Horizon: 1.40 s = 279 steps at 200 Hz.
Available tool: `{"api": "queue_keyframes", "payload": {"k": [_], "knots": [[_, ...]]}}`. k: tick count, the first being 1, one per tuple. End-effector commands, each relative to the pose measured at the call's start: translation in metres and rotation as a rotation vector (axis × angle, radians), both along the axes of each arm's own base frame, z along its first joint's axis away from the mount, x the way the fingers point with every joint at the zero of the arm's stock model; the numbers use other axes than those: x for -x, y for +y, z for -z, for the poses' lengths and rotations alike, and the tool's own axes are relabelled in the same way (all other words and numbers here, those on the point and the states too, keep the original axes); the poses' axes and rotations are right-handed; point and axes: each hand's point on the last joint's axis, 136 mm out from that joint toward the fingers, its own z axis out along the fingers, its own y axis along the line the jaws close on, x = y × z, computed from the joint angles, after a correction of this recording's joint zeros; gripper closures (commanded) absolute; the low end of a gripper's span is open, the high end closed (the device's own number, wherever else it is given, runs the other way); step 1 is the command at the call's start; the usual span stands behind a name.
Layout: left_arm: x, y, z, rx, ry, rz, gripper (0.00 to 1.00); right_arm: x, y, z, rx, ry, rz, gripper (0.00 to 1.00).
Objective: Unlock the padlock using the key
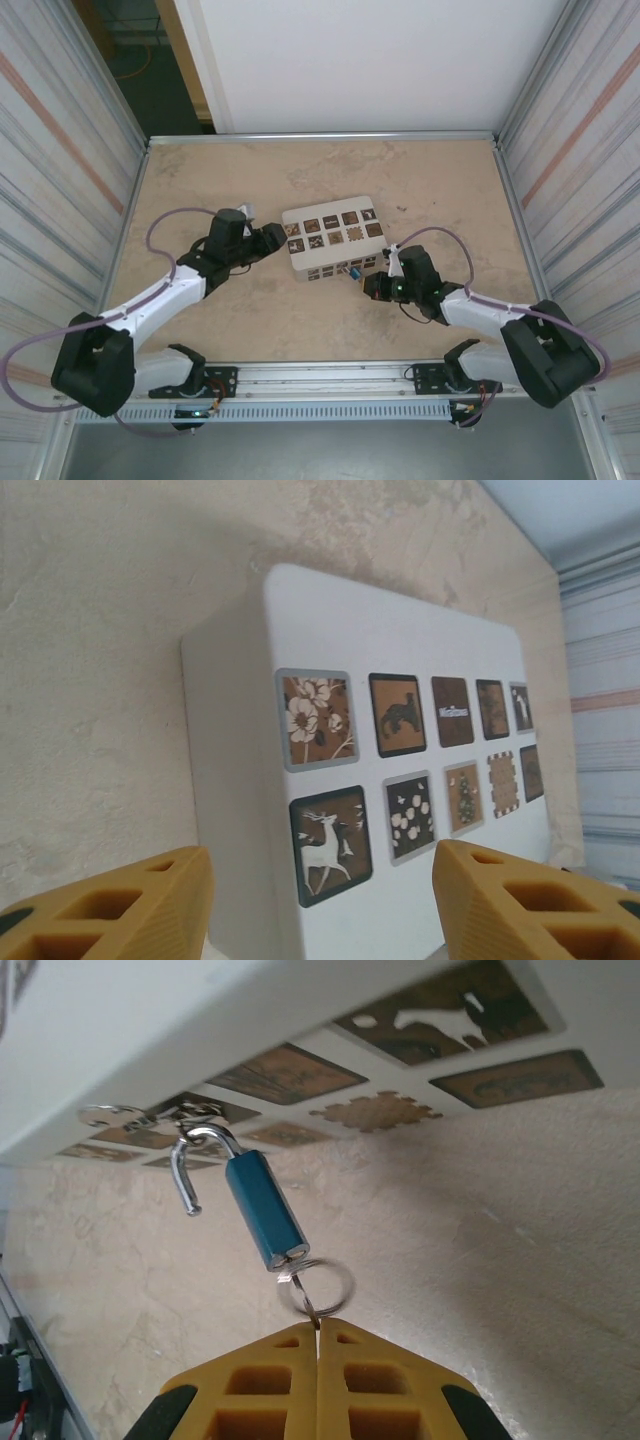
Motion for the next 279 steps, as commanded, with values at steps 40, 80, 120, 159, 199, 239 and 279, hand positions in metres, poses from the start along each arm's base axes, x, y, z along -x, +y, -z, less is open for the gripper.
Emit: {"api": "queue_keyframes", "payload": {"k": [40,80,120,159,199,239,279], "knots": [[-0.021,-0.021,0.009,0.026,0.02,0.128,0.4,-0.005,0.004,-0.001,-0.014,0.021,0.0,0.84],[-0.03,-0.027,0.018,0.037,0.03,0.134,0.41,-0.006,-0.001,-0.009,0.015,-0.02,-0.007,0.69],[-0.025,-0.03,0.039,0.034,0.091,0.158,0.43,-0.019,0.006,-0.039,-0.062,-0.122,-0.045,0.45],[-0.015,-0.029,0.058,0.033,0.146,0.157,0.46,-0.038,0.016,-0.056,-0.119,-0.165,-0.084,0.25],[-0.002,-0.027,0.067,0.025,0.176,0.148,0.47,-0.068,0.015,-0.061,-0.086,-0.233,-0.073,0.17],[0.007,-0.023,0.068,0.025,0.183,0.137,0.48,-0.094,0.02,-0.061,-0.058,-0.313,-0.107,0.16],[0.009,-0.017,0.047,0.019,0.133,0.13,0.47,-0.092,0.014,-0.058,-0.065,-0.321,-0.12,0.16]]}}
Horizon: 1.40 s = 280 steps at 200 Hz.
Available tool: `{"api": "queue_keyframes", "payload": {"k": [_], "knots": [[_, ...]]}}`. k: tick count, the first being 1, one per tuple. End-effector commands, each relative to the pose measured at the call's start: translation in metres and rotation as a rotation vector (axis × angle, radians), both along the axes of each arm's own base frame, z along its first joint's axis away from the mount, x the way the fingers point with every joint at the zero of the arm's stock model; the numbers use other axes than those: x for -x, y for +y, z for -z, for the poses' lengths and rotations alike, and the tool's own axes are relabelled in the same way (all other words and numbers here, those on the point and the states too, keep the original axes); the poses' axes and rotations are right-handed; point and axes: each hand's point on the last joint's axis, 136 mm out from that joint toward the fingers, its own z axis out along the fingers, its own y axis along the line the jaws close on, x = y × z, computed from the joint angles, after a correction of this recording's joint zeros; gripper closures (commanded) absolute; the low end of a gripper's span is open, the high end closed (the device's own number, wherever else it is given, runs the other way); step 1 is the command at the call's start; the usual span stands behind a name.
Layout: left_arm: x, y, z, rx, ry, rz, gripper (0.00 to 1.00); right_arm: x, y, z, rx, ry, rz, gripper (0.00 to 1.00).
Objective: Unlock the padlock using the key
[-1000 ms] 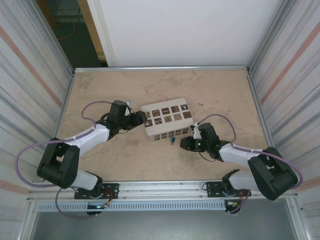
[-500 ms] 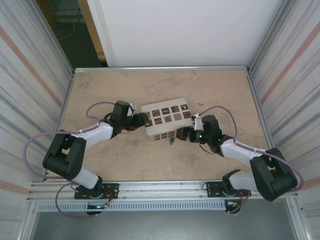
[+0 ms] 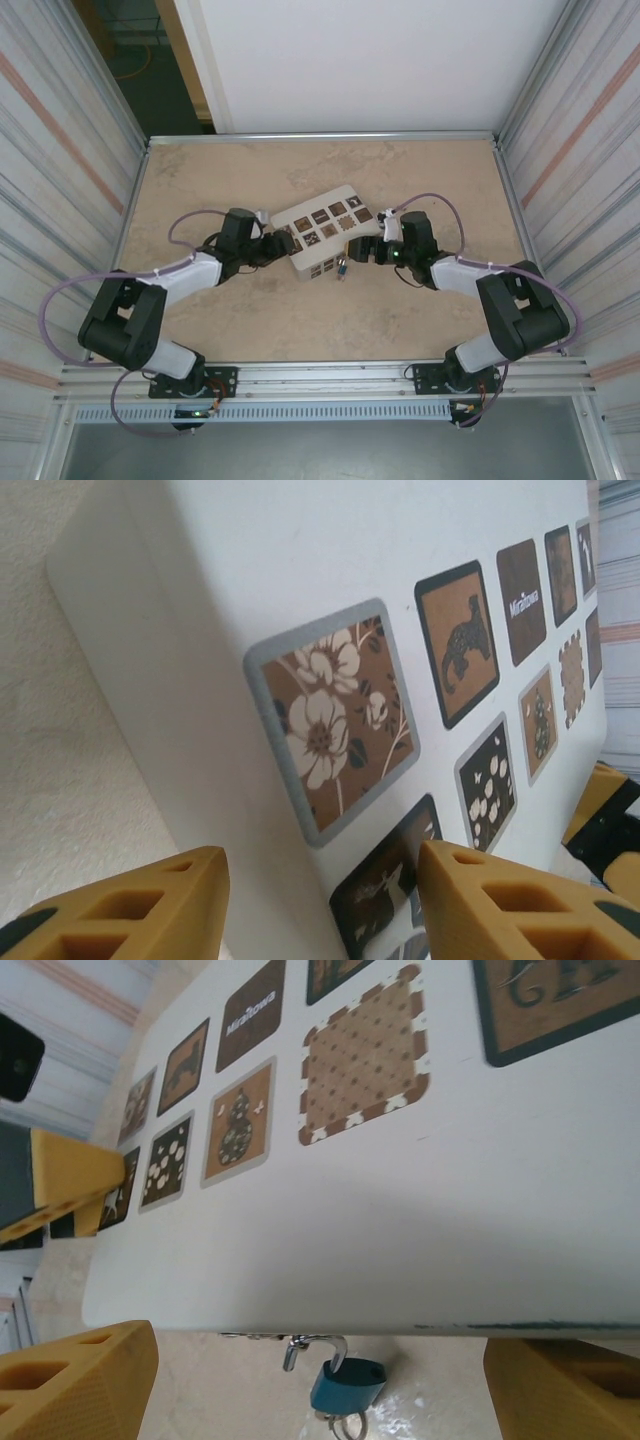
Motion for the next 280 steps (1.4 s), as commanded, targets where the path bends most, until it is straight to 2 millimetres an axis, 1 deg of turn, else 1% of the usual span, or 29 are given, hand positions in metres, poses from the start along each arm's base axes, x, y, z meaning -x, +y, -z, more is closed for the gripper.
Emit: {"api": "queue_keyframes", "payload": {"k": [1,36,52,67,86,103,118,138,153,174,192,206,244,280], "knots": [[0.013,0.006,-0.006,-0.025,0.002,0.001,0.47,-0.004,0.0,-0.013,-0.004,-0.093,-0.035,0.16],[0.008,0.013,-0.033,0.014,-0.06,-0.011,0.46,0.016,-0.011,-0.014,-0.013,-0.11,-0.055,0.15],[0.008,0.013,-0.047,0.013,-0.094,-0.003,0.47,0.023,-0.015,-0.014,-0.021,-0.112,-0.066,0.15],[0.007,0.011,-0.059,0.016,-0.123,0.01,0.5,0.03,-0.014,-0.015,-0.029,-0.115,-0.088,0.15],[0.006,0.002,-0.074,0.022,-0.156,0.051,0.55,0.035,-0.012,-0.016,-0.044,-0.116,-0.115,0.16],[0.005,-0.012,-0.083,0.028,-0.17,0.102,0.58,0.037,-0.007,-0.016,-0.063,-0.109,-0.144,0.23],[0.004,-0.028,-0.087,0.042,-0.17,0.151,0.62,0.036,-0.004,-0.013,-0.07,-0.099,-0.157,0.26],[0.0,-0.049,-0.085,0.06,-0.153,0.213,0.66,0.033,0.001,-0.012,-0.073,-0.109,-0.162,0.28],[-0.003,-0.062,-0.08,0.066,-0.131,0.251,0.7,0.032,0.005,-0.01,-0.075,-0.111,-0.172,0.29],[-0.007,-0.074,-0.07,0.064,-0.102,0.275,0.72,0.031,0.009,-0.005,-0.071,-0.109,-0.181,0.29],[-0.008,-0.08,-0.061,0.062,-0.074,0.289,0.73,0.03,0.011,0.002,-0.065,-0.098,-0.184,0.29],[-0.007,-0.081,-0.053,0.052,-0.049,0.292,0.74,0.029,0.014,0.005,-0.063,-0.097,-0.191,0.3],[0.0,-0.076,-0.026,0.022,0.023,0.283,0.77,0.026,0.023,0.01,-0.052,-0.107,-0.217,0.32],[0.006,-0.072,-0.011,0.006,0.059,0.278,0.78,0.021,0.03,0.013,-0.052,-0.107,-0.234,0.33]]}}
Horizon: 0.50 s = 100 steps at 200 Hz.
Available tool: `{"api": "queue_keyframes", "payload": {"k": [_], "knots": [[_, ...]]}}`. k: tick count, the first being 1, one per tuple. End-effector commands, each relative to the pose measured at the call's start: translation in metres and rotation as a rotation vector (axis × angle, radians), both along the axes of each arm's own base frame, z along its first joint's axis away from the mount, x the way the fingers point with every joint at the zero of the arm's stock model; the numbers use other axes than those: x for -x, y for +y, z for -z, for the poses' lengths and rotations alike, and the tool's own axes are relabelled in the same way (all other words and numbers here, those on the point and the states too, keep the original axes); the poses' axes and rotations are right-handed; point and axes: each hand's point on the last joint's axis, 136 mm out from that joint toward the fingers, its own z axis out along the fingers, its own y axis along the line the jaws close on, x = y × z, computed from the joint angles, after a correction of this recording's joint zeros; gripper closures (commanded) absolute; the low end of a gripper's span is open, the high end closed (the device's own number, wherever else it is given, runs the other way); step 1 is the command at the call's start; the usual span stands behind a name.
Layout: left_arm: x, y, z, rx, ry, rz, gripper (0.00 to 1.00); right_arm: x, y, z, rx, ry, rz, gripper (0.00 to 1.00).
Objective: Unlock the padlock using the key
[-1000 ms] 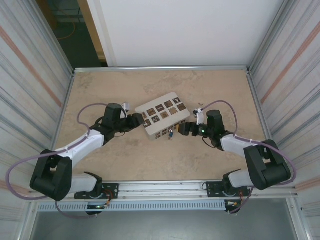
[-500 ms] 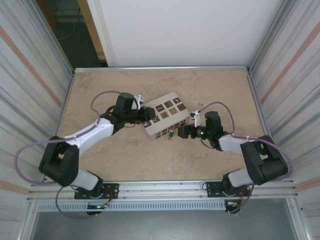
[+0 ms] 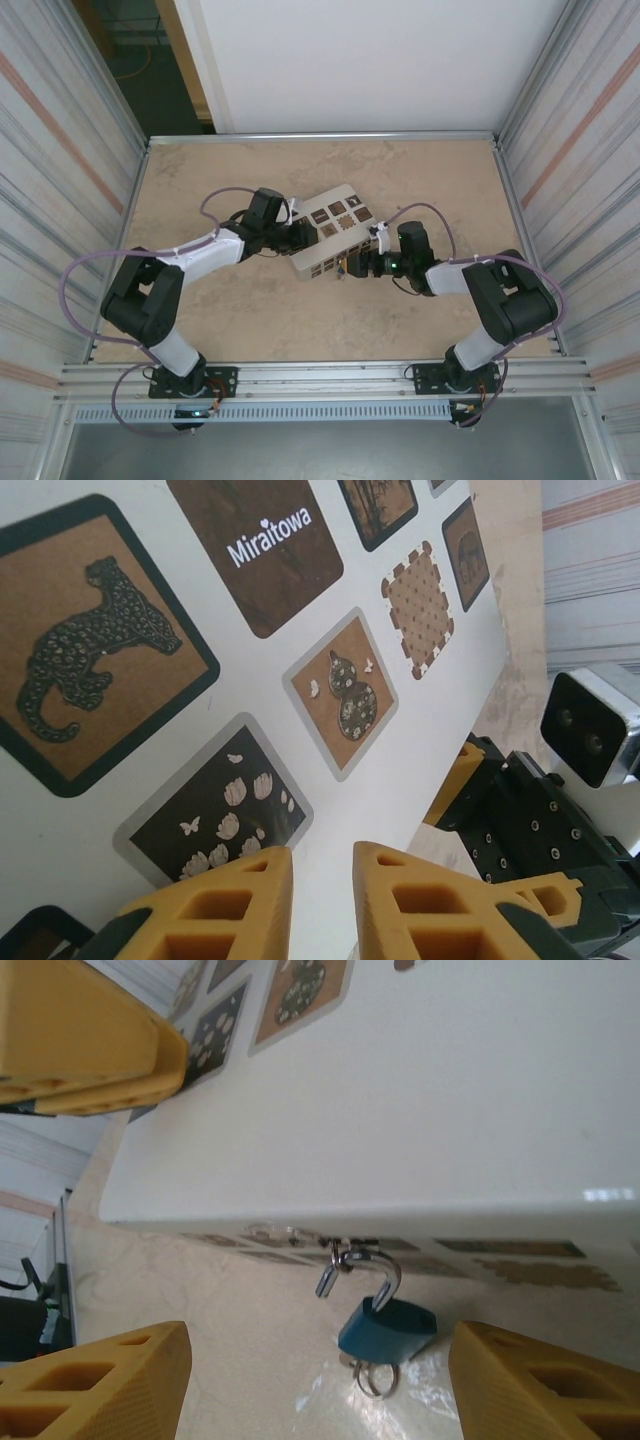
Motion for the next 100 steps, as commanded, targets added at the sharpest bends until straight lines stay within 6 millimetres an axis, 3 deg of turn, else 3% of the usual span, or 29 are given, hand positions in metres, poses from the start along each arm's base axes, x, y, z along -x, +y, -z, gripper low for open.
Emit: {"api": "queue_keyframes", "payload": {"k": [1,100], "knots": [[0.011,0.002,0.015,-0.022,0.04,0.026,0.78,-0.009,0.009,-0.008,-0.011,-0.069,-0.032,0.33],[0.016,0.005,0.031,-0.045,0.074,0.026,0.79,-0.008,0.018,0.005,-0.028,-0.052,-0.072,0.31]]}}
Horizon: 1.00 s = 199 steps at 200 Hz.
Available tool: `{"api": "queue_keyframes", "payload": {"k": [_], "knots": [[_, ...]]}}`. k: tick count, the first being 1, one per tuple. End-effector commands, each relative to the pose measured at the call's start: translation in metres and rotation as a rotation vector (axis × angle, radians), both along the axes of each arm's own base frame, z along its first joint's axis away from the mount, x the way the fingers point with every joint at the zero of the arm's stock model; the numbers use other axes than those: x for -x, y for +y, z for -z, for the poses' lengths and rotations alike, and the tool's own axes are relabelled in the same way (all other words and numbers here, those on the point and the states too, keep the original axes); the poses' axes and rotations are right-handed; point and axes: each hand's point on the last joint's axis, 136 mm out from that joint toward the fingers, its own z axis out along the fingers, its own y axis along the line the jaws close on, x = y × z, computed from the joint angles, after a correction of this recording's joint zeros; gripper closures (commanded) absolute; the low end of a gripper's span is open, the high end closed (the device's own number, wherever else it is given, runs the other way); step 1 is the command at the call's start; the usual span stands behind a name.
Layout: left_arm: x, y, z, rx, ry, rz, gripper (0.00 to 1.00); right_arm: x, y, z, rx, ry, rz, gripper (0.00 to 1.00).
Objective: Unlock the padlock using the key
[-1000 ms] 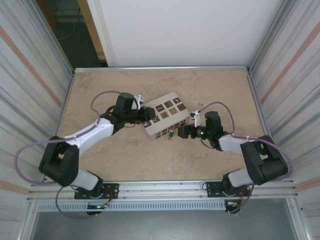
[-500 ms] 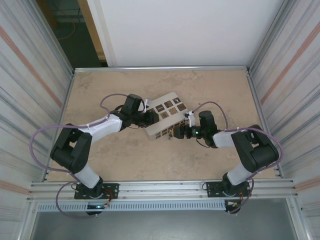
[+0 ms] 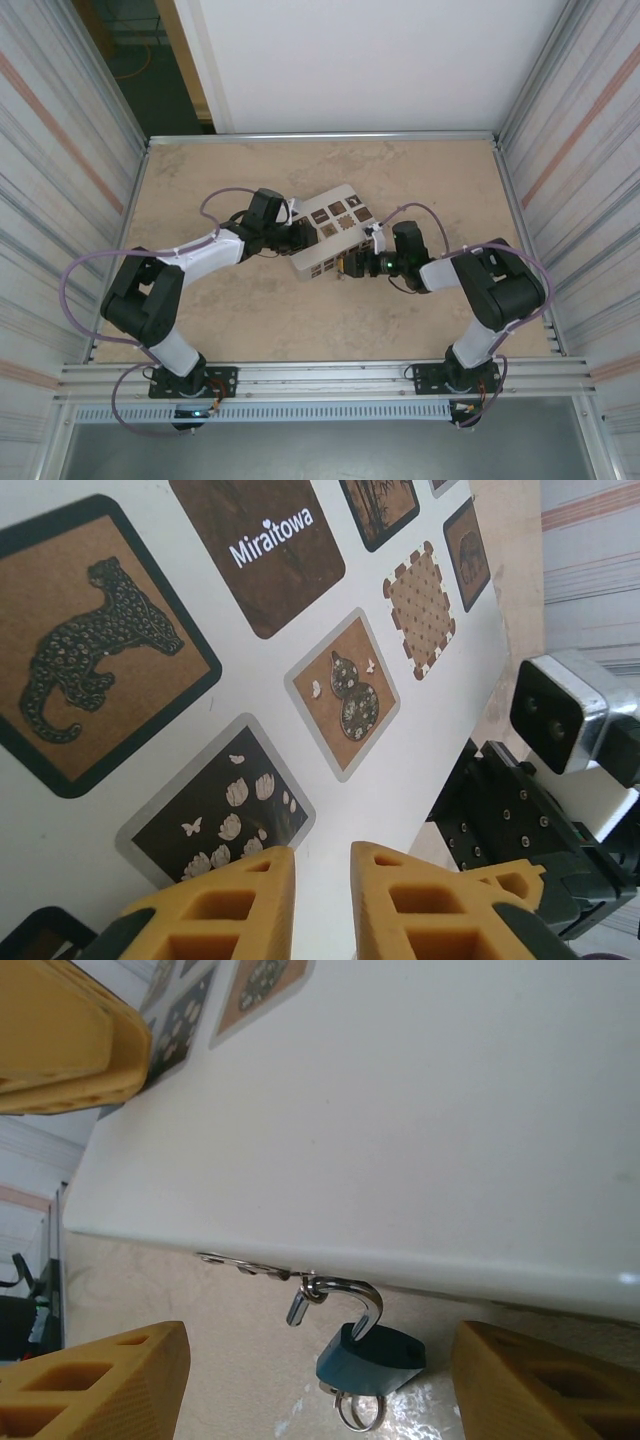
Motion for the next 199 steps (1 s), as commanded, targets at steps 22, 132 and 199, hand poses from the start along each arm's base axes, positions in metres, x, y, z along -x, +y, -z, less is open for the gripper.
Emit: {"api": "queue_keyframes", "payload": {"k": [22,132,199], "knots": [[0.016,0.005,0.031,-0.049,0.078,0.024,0.79,-0.005,0.014,-0.012,-0.039,-0.076,-0.059,0.31],[0.019,0.007,0.032,-0.055,0.084,0.024,0.79,-0.003,0.023,-0.015,-0.09,-0.097,-0.109,0.36],[0.02,0.007,0.032,-0.057,0.086,0.023,0.8,0.001,0.022,-0.015,-0.092,-0.094,-0.123,0.43]]}}
